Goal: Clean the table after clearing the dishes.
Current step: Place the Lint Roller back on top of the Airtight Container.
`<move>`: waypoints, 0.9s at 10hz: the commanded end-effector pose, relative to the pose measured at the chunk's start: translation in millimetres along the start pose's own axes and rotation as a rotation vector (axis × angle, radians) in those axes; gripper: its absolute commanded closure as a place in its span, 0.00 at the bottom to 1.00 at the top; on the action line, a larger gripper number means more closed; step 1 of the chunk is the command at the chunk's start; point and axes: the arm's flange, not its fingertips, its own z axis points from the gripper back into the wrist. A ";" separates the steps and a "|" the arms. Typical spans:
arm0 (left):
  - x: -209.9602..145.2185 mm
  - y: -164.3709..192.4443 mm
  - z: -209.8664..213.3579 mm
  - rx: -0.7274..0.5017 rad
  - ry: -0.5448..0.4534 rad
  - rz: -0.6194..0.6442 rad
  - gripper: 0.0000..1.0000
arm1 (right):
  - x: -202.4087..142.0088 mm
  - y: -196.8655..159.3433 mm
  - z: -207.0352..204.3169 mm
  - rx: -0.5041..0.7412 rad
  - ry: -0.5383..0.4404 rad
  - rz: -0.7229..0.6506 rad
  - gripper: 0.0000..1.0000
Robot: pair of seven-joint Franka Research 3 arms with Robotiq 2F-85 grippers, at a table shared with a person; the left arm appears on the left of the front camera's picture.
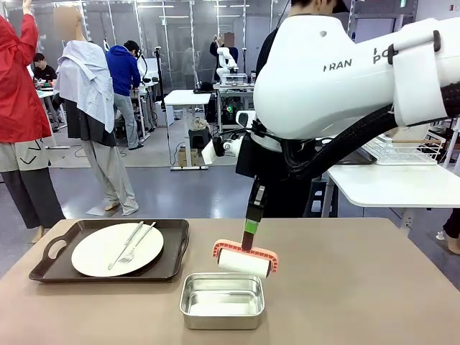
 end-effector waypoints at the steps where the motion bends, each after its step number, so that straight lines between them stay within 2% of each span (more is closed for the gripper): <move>1: -0.2 -1.5 2.3 -0.002 -0.003 -0.003 0.00 | 0.8 1.4 -1.2 -0.004 0.002 0.005 0.79; 2: -0.2 -1.5 2.3 -0.002 -0.003 -0.003 0.00 | 18.6 2.6 -8.2 0.029 -0.006 0.155 0.79; 4: -0.2 -1.5 2.3 -0.002 -0.003 -0.003 0.00 | 61.3 -12.6 -41.4 0.081 0.069 0.293 0.79; 5: -0.2 -1.5 2.3 -0.002 -0.003 -0.003 0.00 | 66.8 -21.2 -52.0 0.137 0.041 0.325 0.79; 7: -0.2 -1.5 2.3 -0.002 -0.003 -0.003 0.00 | 75.2 -26.9 -78.1 0.144 0.132 0.355 0.79; 9: -0.2 -1.5 2.3 -0.002 -0.003 -0.003 0.00 | 79.7 -37.5 -98.4 0.170 0.128 0.349 0.79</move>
